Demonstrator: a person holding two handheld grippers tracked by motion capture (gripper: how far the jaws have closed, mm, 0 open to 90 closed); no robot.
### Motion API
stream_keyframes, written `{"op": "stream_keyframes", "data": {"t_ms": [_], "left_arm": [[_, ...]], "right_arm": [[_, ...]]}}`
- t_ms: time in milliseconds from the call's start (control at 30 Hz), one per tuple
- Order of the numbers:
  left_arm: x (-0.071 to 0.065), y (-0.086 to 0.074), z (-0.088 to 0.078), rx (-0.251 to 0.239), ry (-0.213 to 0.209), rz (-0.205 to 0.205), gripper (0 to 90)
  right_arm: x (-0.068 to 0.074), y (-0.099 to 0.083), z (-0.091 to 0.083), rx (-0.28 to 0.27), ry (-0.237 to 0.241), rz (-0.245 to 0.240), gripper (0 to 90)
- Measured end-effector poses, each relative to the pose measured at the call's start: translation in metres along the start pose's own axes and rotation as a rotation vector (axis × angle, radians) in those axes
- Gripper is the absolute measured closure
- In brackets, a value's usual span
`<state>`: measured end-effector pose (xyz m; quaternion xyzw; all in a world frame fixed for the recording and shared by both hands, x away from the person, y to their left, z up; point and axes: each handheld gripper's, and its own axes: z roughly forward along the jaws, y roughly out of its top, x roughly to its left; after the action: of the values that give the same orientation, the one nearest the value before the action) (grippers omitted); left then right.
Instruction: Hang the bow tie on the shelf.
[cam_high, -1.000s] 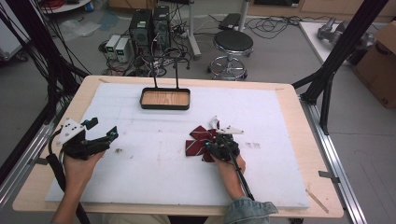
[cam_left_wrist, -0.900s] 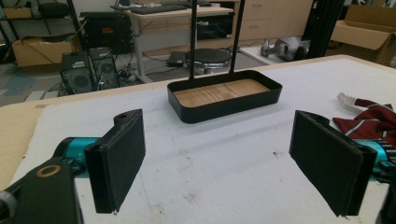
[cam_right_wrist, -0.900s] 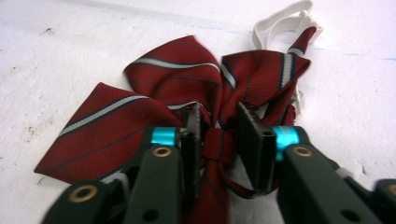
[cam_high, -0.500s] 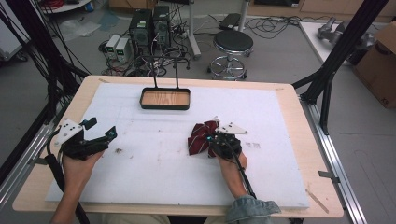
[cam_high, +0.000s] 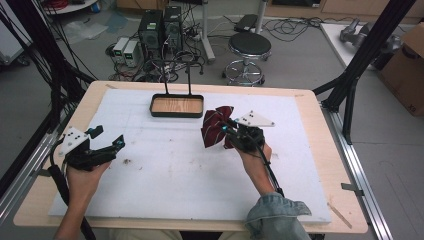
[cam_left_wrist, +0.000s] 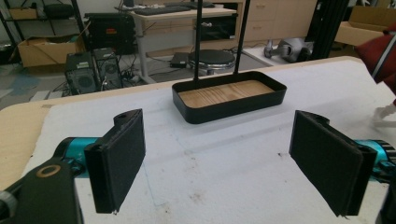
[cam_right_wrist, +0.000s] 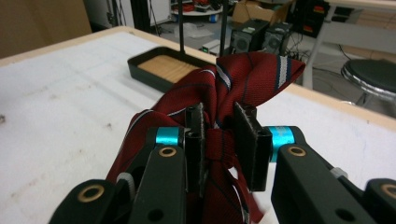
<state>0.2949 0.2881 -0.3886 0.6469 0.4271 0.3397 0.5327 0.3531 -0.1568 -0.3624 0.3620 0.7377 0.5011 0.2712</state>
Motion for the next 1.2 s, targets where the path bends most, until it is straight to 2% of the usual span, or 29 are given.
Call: {"op": "stream_keyframes", "data": {"t_ms": [233,500,900,1033,1133,1200], "left_arm": [[0.001,0.0,0.0,0.002,0.003,-0.002,18.9],[0.002,-0.001,0.0,0.005,0.003,-0.007,18.9],[0.003,-0.001,0.002,0.009,0.001,-0.005,18.9],[0.002,-0.002,0.003,0.011,0.0,0.003,18.9],[0.002,-0.002,0.003,0.012,-0.001,0.004,18.9],[0.002,-0.002,0.003,0.01,-0.001,0.004,18.9]], "right_arm": [[-0.004,0.027,0.007,-0.031,0.036,-0.054,74.3],[-0.009,0.049,0.021,-0.061,0.102,-0.087,74.2],[-0.01,0.079,0.049,-0.095,0.211,-0.08,74.2],[-0.008,0.085,0.064,-0.083,0.21,-0.091,74.3],[-0.003,0.088,0.074,-0.067,0.208,-0.122,74.2],[-0.002,0.09,0.08,-0.083,0.201,-0.134,74.2]]}}
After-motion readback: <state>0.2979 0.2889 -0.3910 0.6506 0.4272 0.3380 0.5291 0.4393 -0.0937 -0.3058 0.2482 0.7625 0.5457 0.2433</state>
